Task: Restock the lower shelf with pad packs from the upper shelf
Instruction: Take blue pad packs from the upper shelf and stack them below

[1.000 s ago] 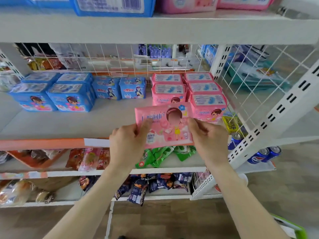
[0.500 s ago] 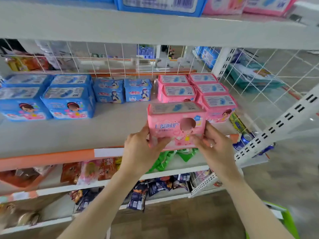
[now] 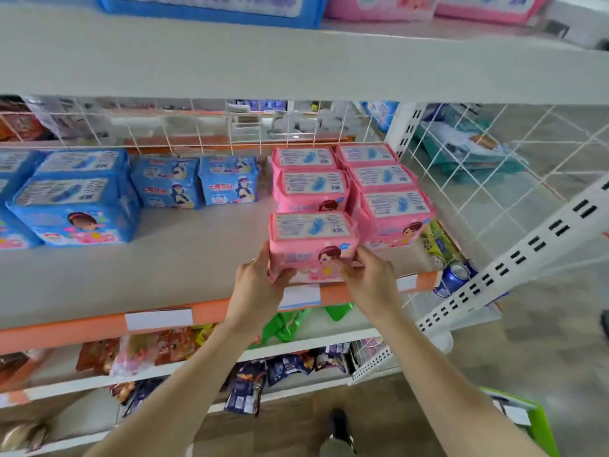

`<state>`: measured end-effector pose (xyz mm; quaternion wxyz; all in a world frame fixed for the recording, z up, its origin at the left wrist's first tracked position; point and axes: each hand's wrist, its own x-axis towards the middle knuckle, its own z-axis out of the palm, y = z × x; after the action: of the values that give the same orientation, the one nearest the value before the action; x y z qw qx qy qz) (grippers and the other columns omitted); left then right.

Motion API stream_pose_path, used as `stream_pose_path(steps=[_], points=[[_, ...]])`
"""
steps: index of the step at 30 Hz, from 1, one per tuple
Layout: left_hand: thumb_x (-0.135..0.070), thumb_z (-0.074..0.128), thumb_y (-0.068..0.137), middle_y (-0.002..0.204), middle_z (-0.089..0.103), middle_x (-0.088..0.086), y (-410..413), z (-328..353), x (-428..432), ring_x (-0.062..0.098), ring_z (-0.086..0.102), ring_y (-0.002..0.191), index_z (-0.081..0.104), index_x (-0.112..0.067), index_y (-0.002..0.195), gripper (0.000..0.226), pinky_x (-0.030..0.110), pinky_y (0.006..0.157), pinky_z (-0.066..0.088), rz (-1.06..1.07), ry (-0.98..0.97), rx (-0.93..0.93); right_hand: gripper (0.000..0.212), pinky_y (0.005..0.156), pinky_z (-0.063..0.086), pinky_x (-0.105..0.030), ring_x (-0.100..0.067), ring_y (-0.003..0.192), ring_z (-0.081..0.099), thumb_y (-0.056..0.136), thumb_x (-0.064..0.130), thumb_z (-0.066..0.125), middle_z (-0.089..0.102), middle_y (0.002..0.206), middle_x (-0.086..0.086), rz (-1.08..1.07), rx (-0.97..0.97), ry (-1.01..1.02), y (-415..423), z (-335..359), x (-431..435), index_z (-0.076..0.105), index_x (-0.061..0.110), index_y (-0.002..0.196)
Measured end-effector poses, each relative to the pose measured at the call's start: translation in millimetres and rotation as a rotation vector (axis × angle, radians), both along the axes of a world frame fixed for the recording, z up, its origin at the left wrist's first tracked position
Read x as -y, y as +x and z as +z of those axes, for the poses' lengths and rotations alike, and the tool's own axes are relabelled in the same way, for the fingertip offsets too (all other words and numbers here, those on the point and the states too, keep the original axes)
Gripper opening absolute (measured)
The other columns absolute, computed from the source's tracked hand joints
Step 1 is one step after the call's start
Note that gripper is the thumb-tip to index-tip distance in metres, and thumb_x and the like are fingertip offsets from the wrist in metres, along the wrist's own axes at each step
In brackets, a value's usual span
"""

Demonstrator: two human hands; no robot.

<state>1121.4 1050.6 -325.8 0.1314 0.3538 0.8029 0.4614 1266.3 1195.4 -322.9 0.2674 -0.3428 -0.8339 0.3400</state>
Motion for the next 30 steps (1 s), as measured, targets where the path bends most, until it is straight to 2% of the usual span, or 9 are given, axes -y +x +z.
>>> stream_pose_path(steps=[2,5,8,11,15,18,22,25,30], points=[[-0.016,0.073,0.09,0.1,0.073,-0.003,0,-3,-10,0.023,0.071,0.093,0.05,-0.019,0.139,0.055,0.033,0.079,0.056,-0.008,0.018,0.036,0.032,0.075,0.056,-0.025,-0.006,0.078,0.07,0.086,0.038,0.074,0.075,0.093,0.009,0.019,-0.04,0.021,-4,-5,-12,0.07,0.015,0.108],[-0.016,0.072,0.091,0.102,0.069,-0.011,-3,-4,-26,0.019,0.07,0.095,0.043,-0.026,0.147,0.063,0.029,0.083,0.055,0.013,0.007,0.027,0.029,0.069,0.045,-0.008,0.0,0.071,0.064,0.086,0.036,0.074,0.072,0.085,0.011,0.008,-0.068,0.077,-7,-14,-31,0.07,0.01,0.097],[-0.017,0.072,0.091,0.106,0.072,-0.005,-4,-9,-41,0.019,0.071,0.096,0.043,-0.026,0.147,0.064,0.035,0.09,0.057,0.045,0.006,0.023,0.031,0.06,0.043,-0.018,-0.015,0.066,0.067,0.084,0.039,0.077,0.074,0.078,0.005,-0.06,-0.03,0.177,-11,-18,-49,0.072,0.01,0.09],[-0.013,0.074,0.089,0.104,0.072,-0.003,-1,-5,-52,0.014,0.07,0.092,0.046,-0.023,0.145,0.064,0.025,0.091,0.055,0.101,0.025,0.01,0.046,0.057,0.048,-0.032,-0.021,0.066,0.067,0.075,0.059,0.076,0.075,0.076,0.001,-0.118,0.059,0.202,-17,-15,-63,0.076,0.014,0.087],[-0.015,0.075,0.087,0.101,0.071,-0.003,-3,-4,-59,0.018,0.072,0.095,0.052,-0.021,0.139,0.057,0.042,0.091,0.058,0.153,-0.031,0.013,0.051,0.05,0.043,-0.027,-0.015,0.056,0.063,0.072,0.068,0.073,0.071,0.063,0.004,-0.104,0.169,0.168,-12,1,-78,0.076,0.018,0.076],[-0.027,0.078,0.084,0.102,0.072,-0.002,-3,-6,-57,0.019,0.072,0.095,0.055,-0.019,0.133,0.055,0.044,0.089,0.059,0.173,-0.072,-0.019,0.054,0.046,0.04,-0.025,-0.004,0.045,0.053,0.074,0.072,0.069,0.06,0.05,0.011,-0.047,0.172,0.142,8,11,-86,0.068,0.019,0.062],[-0.047,0.085,0.073,0.099,0.074,-0.001,0,-2,-61,0.018,0.072,0.091,0.058,-0.017,0.129,0.069,0.038,0.085,0.06,0.21,-0.109,-0.008,0.059,0.057,0.047,-0.027,-0.003,0.057,0.056,0.066,0.08,0.063,0.063,0.065,0.014,-0.04,0.117,0.128,18,12,-97,0.061,0.022,0.068],[-0.05,0.086,0.071,0.095,0.075,0.003,2,3,-73,0.024,0.07,0.089,0.063,-0.011,0.125,0.07,0.038,0.082,0.059,0.237,-0.13,-0.069,0.053,0.06,0.04,-0.025,-0.005,0.058,0.056,0.069,0.071,0.07,0.065,0.068,0.01,-0.026,0.099,0.164,14,10,-105,0.067,0.018,0.073],[-0.04,0.088,0.072,0.103,0.076,0.011,3,9,-89,0.032,0.069,0.092,0.068,-0.008,0.122,0.062,0.032,0.08,0.054,0.238,-0.108,-0.11,0.041,0.059,0.036,-0.025,-0.011,0.06,0.059,0.077,0.055,0.077,0.072,0.071,0.007,-0.034,0.076,0.211,7,6,-110,0.074,0.014,0.075]])
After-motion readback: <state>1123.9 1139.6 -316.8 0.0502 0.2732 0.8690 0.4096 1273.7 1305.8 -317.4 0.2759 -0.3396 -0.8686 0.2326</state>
